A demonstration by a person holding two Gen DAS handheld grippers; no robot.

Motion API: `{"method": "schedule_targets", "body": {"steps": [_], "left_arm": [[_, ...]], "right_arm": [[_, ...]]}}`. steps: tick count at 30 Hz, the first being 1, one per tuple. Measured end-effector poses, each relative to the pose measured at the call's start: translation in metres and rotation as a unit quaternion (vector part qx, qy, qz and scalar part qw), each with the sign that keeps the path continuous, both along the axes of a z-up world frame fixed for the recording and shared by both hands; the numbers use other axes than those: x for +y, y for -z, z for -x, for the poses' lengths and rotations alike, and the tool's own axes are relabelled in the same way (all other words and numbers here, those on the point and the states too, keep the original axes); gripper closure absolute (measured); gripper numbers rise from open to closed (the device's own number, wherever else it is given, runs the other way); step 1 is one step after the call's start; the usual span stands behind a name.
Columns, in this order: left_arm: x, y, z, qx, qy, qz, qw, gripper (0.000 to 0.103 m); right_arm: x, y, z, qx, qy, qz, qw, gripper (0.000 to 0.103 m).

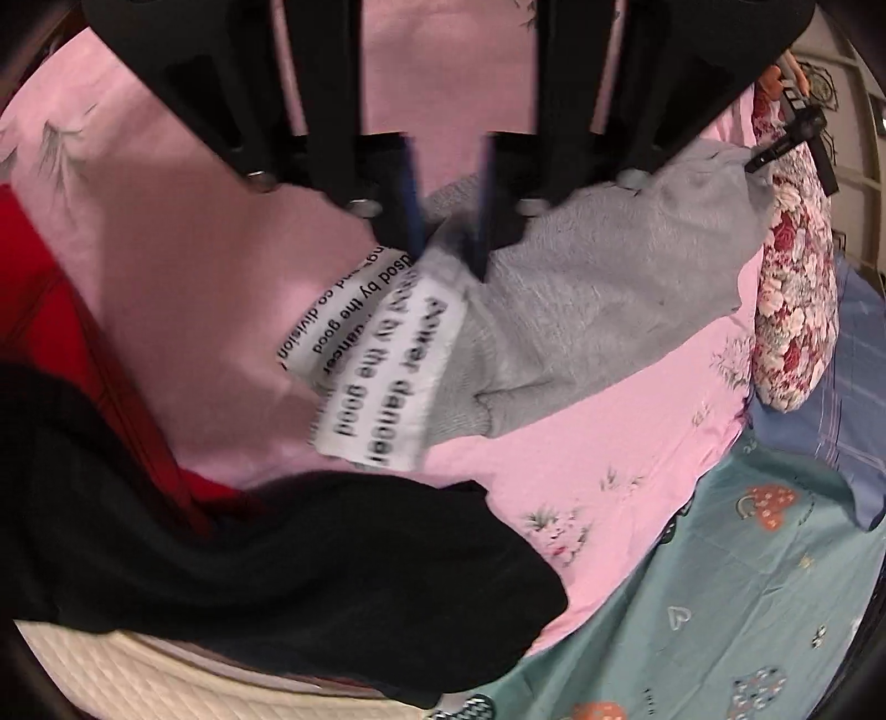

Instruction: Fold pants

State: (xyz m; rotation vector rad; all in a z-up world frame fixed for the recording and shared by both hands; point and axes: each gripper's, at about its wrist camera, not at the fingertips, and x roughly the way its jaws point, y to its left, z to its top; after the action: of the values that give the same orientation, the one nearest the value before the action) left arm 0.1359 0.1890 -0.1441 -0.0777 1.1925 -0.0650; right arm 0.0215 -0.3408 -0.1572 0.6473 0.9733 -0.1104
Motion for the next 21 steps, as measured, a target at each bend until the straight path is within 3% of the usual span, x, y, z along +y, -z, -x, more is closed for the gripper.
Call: {"method": "schedule_targets", "body": {"steps": [1, 4, 7, 10, 13, 17, 21], "left_arm": [[-0.004, -0.006, 0.005, -0.006, 0.001, 0.010, 0.9999, 0.095], [-0.027, -0.017, 0.012, -0.015, 0.019, 0.034, 0.9991, 0.094], [-0.064, -0.019, 0.009, -0.018, 0.051, 0.037, 0.9979, 0.085], [-0.095, -0.008, -0.002, 0.000, 0.062, 0.044, 0.9971, 0.077], [-0.117, 0.003, -0.008, 0.030, 0.075, 0.042, 0.9958, 0.080], [-0.122, -0.004, 0.002, 0.023, 0.087, 0.041, 0.9951, 0.080], [-0.119, -0.008, 0.003, 0.010, 0.090, 0.052, 0.9946, 0.079]], "right_arm": [[0.001, -0.003, 0.002, -0.008, 0.002, 0.001, 1.000, 0.046], [-0.002, -0.009, -0.002, -0.021, -0.004, -0.004, 1.000, 0.046], [-0.006, -0.002, -0.012, -0.010, -0.008, -0.011, 1.000, 0.047], [-0.005, 0.010, -0.019, -0.008, -0.010, 0.003, 1.000, 0.080], [-0.009, 0.008, -0.010, -0.033, -0.008, -0.018, 0.999, 0.084], [-0.022, -0.002, 0.014, -0.066, 0.002, -0.091, 0.994, 0.084], [-0.022, -0.002, 0.021, -0.054, 0.006, -0.080, 0.995, 0.084]]}}
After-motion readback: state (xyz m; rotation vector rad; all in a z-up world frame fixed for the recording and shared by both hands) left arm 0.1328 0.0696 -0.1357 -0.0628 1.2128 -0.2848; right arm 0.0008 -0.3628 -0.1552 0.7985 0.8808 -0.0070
